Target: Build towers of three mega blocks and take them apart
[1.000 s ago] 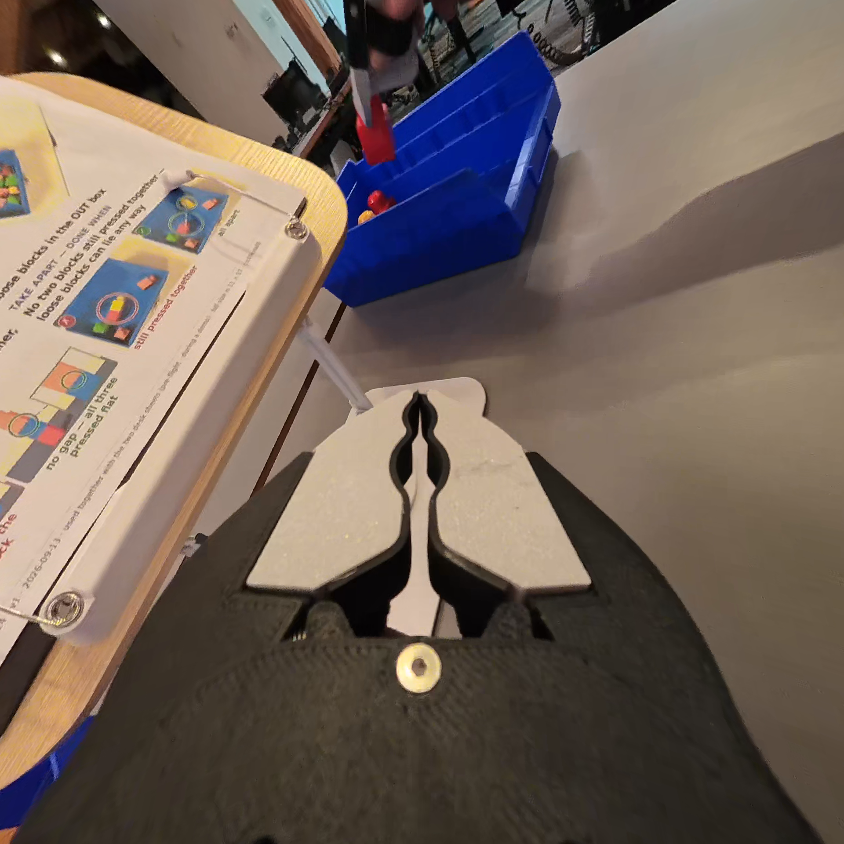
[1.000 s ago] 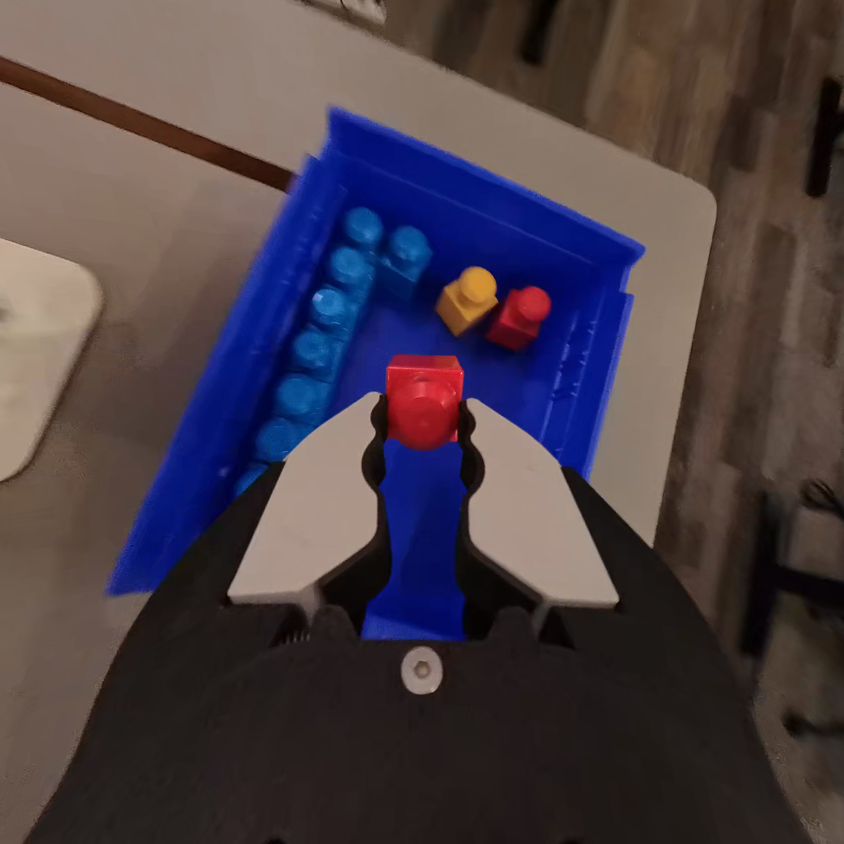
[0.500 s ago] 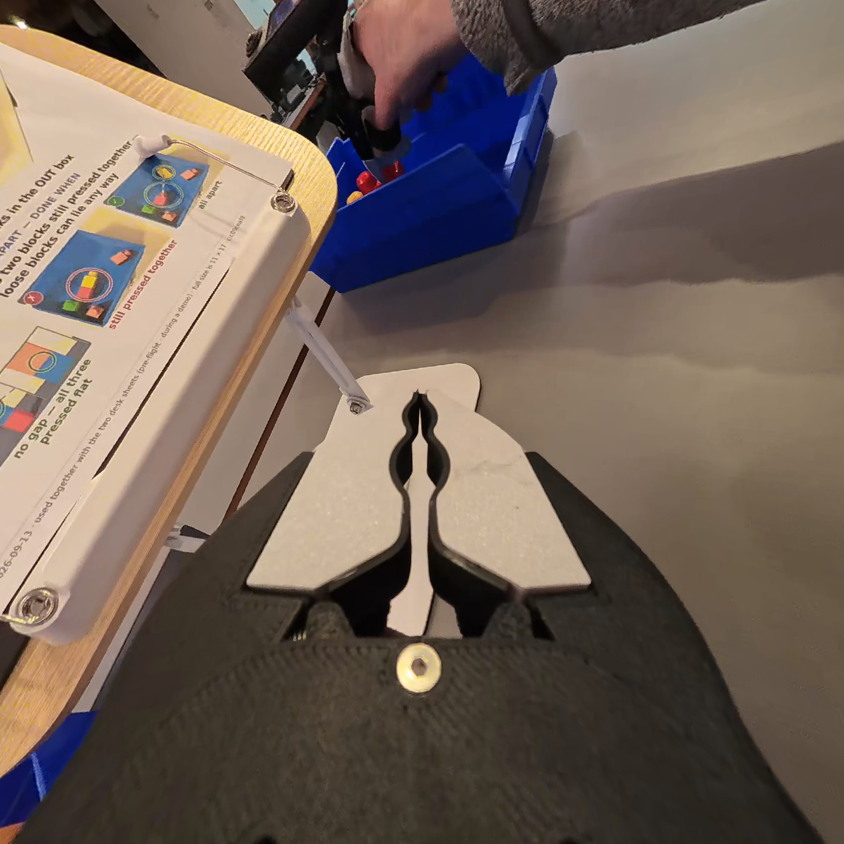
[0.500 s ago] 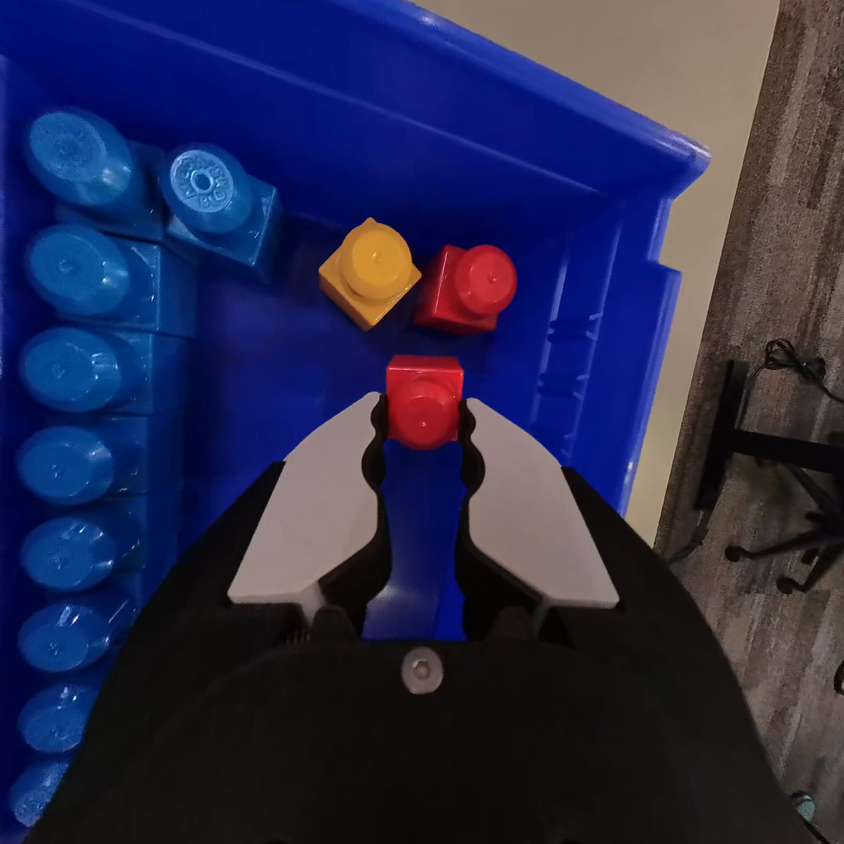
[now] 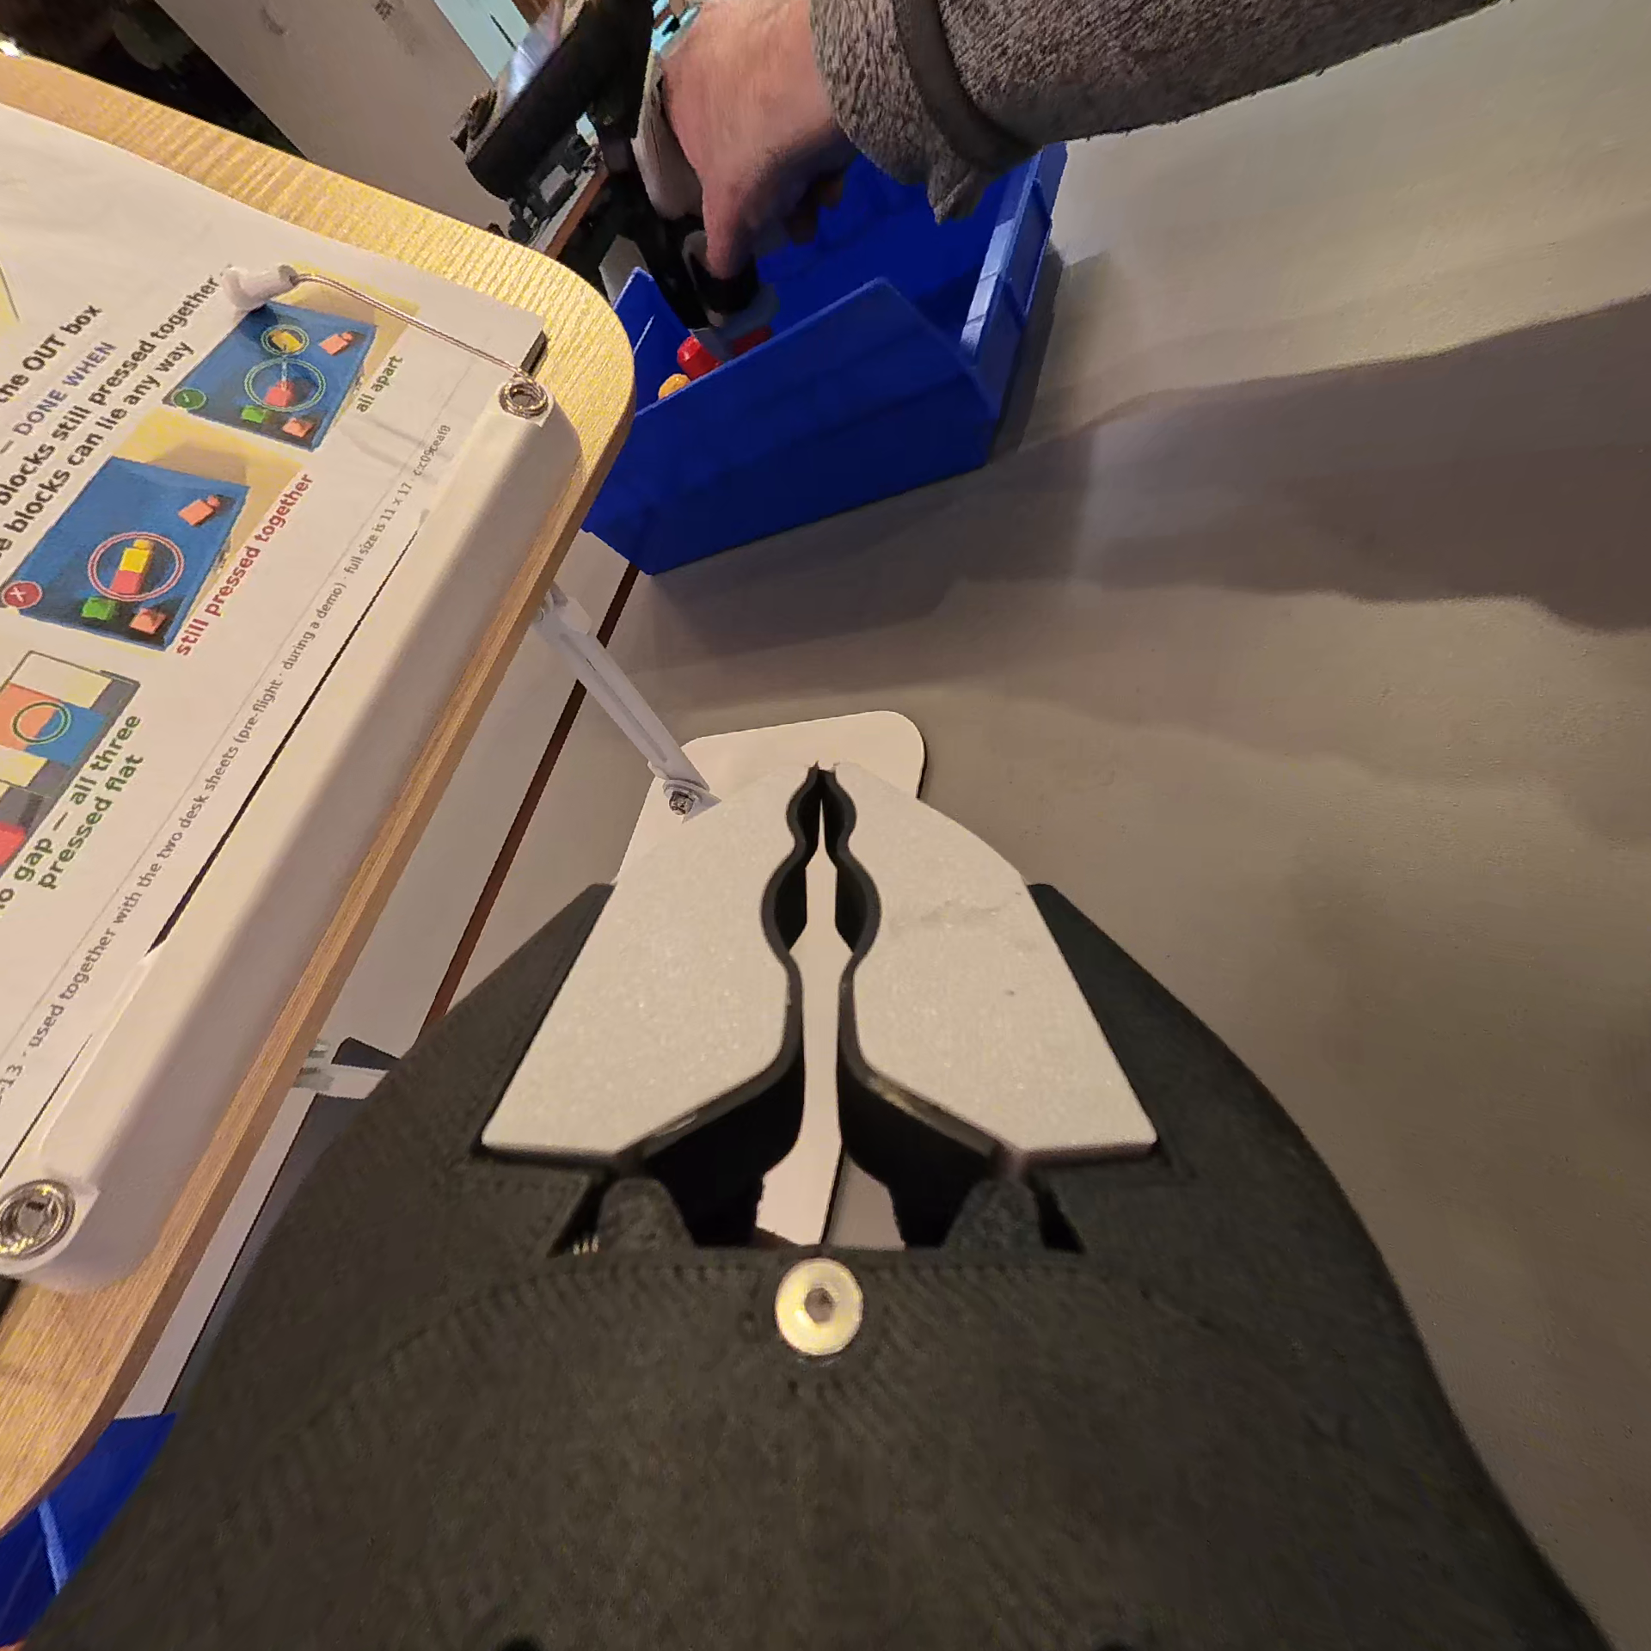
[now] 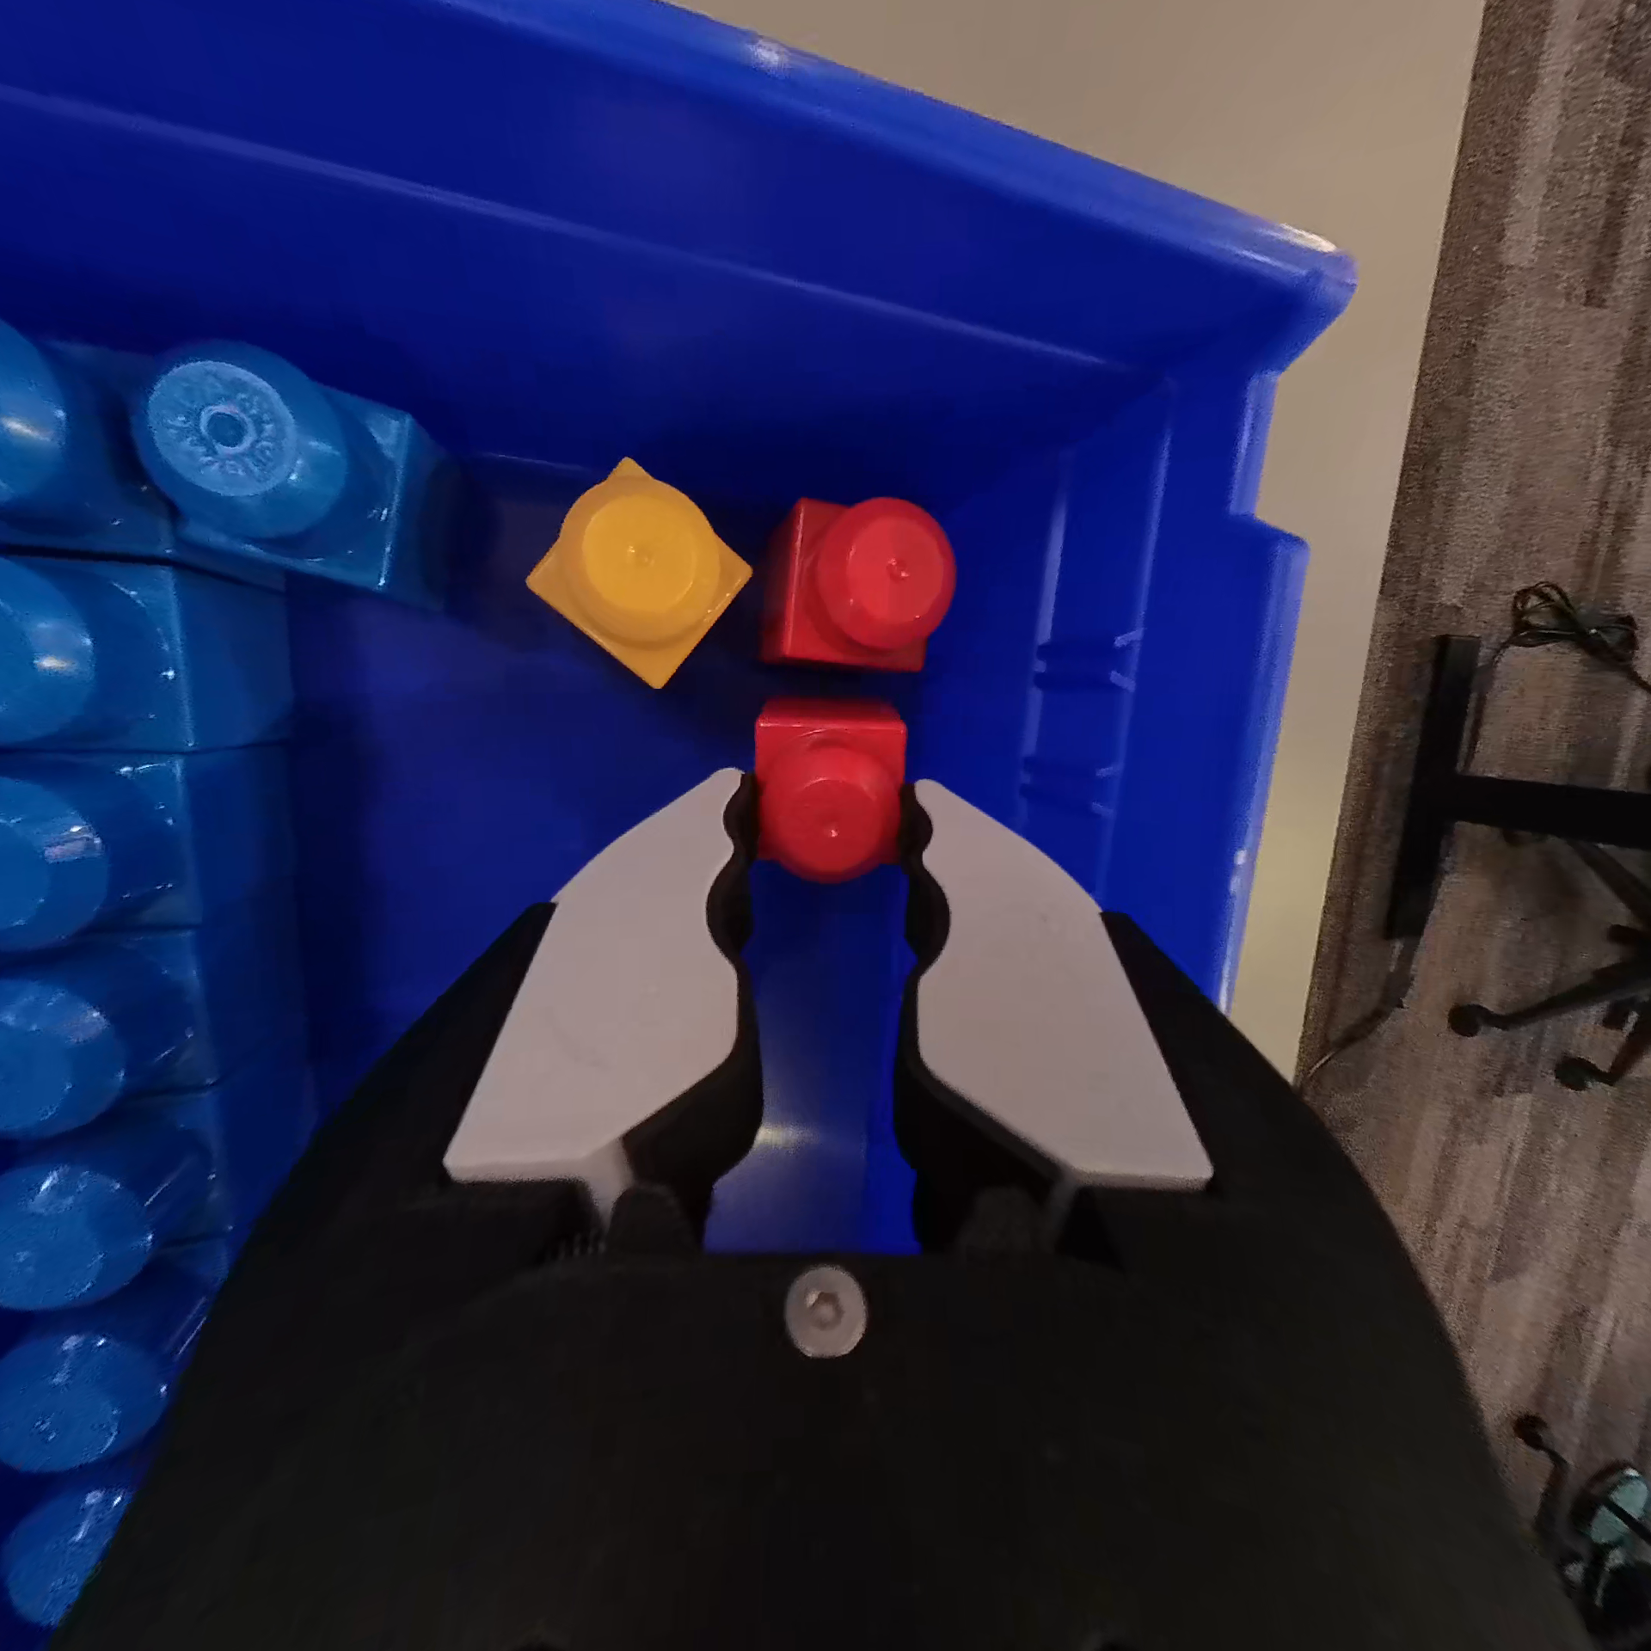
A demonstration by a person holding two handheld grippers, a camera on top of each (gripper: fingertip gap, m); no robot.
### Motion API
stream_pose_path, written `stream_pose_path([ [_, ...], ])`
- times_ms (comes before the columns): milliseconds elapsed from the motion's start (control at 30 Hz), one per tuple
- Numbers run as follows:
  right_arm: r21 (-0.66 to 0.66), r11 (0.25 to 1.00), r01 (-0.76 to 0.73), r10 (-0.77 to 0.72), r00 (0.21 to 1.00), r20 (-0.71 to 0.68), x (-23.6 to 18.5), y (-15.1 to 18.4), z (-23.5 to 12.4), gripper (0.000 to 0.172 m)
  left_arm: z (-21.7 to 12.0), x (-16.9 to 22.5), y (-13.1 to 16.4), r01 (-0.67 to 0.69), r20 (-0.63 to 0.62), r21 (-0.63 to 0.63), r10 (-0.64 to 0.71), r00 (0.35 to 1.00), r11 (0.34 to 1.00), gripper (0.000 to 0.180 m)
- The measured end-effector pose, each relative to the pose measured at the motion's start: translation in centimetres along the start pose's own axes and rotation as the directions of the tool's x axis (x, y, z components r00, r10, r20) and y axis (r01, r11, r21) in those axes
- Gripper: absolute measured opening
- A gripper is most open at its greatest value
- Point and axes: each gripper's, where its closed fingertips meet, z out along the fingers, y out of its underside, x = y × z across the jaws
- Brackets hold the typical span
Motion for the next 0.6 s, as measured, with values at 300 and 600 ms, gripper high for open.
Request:
stream_pose_path([
  [300, 0.004, 1.000, 0.008, -0.008, 1.000, 0.002, 0.4, -0.2, -0.8, 0.032, 0.2, 0.3, 0.1, -0.004, -0.016, -0.007, 0.004, 1.000, 1.000, 0.000],
  [600, 0.051, 0.996, 0.070, -0.072, 0.997, 0.036, -1.0, 0.7, -2.7, 0.016, 0.1, 0.2, 0.0, -0.007, -0.011, -0.004, 0.006, 1.000, 1.000, 0.000],
])
